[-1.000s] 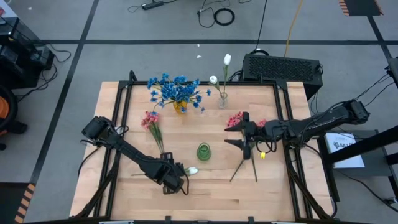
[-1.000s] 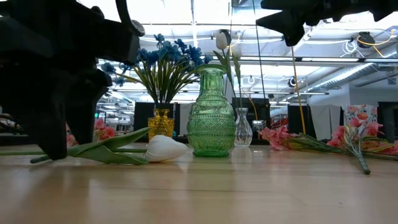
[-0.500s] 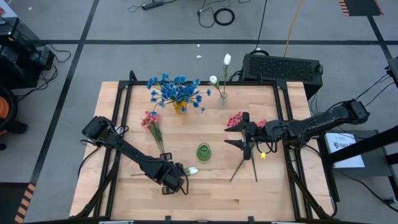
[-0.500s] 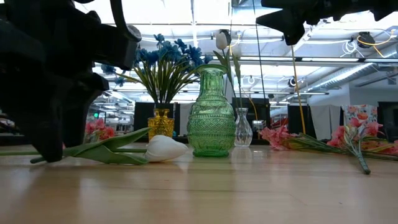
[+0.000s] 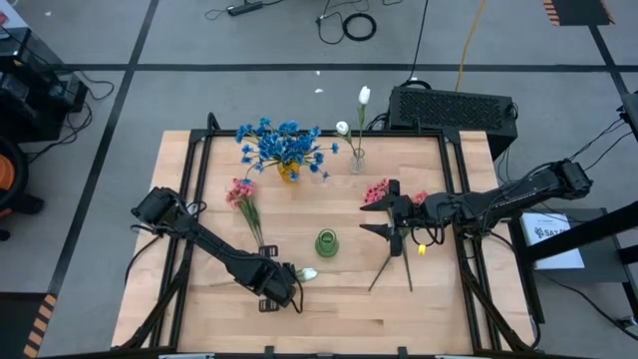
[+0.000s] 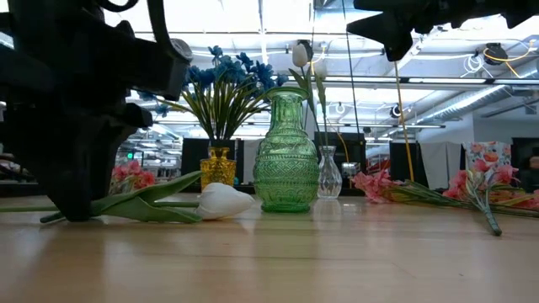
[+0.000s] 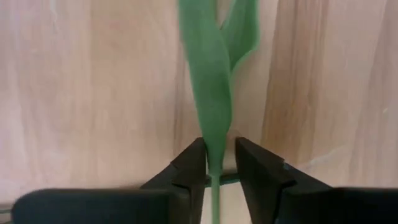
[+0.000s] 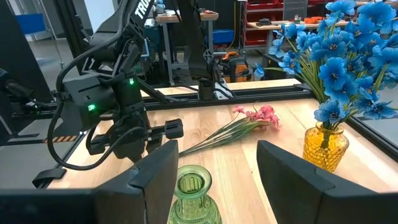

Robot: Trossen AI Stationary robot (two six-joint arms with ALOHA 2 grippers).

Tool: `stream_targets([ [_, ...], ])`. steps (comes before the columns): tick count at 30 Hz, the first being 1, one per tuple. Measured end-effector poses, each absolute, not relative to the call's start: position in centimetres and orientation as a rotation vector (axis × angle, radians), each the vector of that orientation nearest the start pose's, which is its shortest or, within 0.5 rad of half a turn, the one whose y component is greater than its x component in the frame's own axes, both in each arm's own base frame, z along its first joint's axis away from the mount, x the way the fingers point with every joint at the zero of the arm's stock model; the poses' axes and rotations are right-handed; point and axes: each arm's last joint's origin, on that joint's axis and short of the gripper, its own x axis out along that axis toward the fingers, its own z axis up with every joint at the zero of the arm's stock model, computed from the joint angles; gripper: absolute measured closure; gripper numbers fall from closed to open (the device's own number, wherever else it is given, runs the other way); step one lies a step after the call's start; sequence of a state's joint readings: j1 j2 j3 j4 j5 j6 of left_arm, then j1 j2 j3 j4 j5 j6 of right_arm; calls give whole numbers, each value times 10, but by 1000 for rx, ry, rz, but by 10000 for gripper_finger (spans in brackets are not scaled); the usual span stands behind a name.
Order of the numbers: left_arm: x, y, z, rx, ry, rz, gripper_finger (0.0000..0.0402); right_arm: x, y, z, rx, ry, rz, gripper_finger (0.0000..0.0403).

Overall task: Sort flowers into vase by color
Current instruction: Put the white tulip into the transparent vase

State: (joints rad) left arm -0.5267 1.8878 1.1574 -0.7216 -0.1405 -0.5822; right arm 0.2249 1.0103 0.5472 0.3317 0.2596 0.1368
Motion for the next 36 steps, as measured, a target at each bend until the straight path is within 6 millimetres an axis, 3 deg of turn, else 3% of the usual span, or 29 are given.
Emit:
stream_targets([
  [12, 294, -166, 141, -3, 1404, 72, 370, 217, 42, 259, 105, 124, -43, 193],
  [22, 288, -161, 153, 24, 1464, 100, 376, 217, 42, 262, 113, 92, -41, 193],
  [27, 290, -164, 182, 28, 1432, 66, 377, 217, 42, 263, 117, 78, -40, 193],
  [36, 289, -168, 262, 98, 1140, -48, 377, 217, 42, 264, 120, 71, -40, 193],
])
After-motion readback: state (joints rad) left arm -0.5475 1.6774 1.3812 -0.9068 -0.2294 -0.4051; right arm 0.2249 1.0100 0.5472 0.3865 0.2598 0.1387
